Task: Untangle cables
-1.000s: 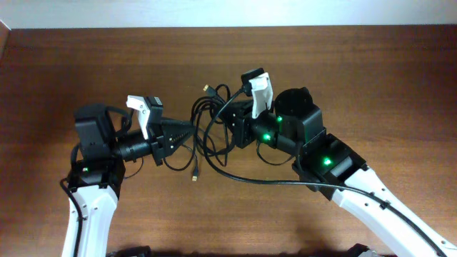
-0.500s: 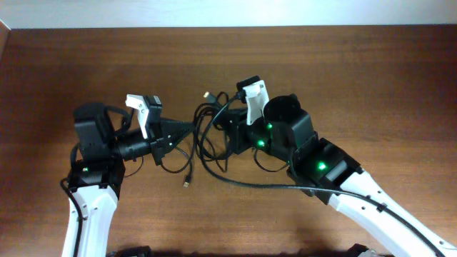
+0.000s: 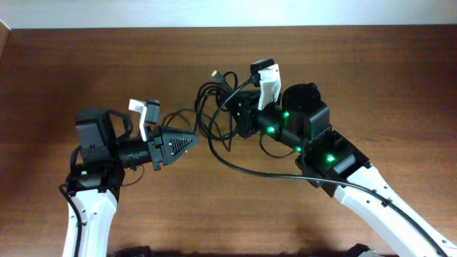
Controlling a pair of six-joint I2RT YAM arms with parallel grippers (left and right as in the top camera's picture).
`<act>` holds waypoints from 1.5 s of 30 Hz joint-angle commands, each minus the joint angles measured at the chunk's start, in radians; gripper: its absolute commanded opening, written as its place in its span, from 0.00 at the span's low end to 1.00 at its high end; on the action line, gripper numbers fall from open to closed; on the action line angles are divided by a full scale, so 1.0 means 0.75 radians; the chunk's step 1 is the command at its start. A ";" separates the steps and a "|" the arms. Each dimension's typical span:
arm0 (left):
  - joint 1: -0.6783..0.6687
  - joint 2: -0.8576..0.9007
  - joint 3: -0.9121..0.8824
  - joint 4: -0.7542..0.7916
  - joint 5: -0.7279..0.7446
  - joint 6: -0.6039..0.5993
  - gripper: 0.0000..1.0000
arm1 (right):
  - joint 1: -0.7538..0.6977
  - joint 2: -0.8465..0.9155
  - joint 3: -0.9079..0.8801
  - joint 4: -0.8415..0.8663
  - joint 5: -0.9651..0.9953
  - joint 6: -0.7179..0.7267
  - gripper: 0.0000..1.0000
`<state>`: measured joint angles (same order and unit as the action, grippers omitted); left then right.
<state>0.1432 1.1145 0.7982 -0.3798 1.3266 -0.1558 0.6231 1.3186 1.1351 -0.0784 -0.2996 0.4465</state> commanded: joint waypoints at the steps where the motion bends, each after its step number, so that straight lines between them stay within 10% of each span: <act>1: 0.001 -0.016 0.002 -0.001 -0.045 -0.020 0.29 | 0.001 -0.011 0.020 0.068 -0.186 0.011 0.05; 8: -0.153 -0.016 0.002 0.000 -0.197 -0.016 0.54 | 0.096 -0.011 0.020 0.126 -0.208 0.015 0.08; 10: -0.245 -0.016 0.002 0.001 -0.312 -0.022 0.00 | 0.094 -0.011 0.020 0.123 -0.180 0.014 0.04; 21: -0.218 -0.017 0.002 0.004 -0.321 -0.049 0.00 | -0.012 -0.011 0.020 -0.421 0.648 -0.251 0.25; 27: 0.128 -0.093 0.002 0.109 0.052 -0.074 0.00 | -0.294 -0.011 0.020 -0.639 0.654 -0.245 0.44; 35: 0.065 -0.110 0.002 0.595 0.330 -0.693 0.00 | -0.264 -0.011 0.020 -0.493 -0.456 -0.579 0.47; 45: -0.224 -0.110 0.002 0.808 0.078 -0.890 0.01 | -0.142 -0.005 0.020 -0.427 -0.493 -0.605 0.35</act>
<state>0.0154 1.0443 0.7872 0.1707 1.4117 -0.7715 0.5133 1.3178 1.1423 -0.4053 -0.6544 -0.0059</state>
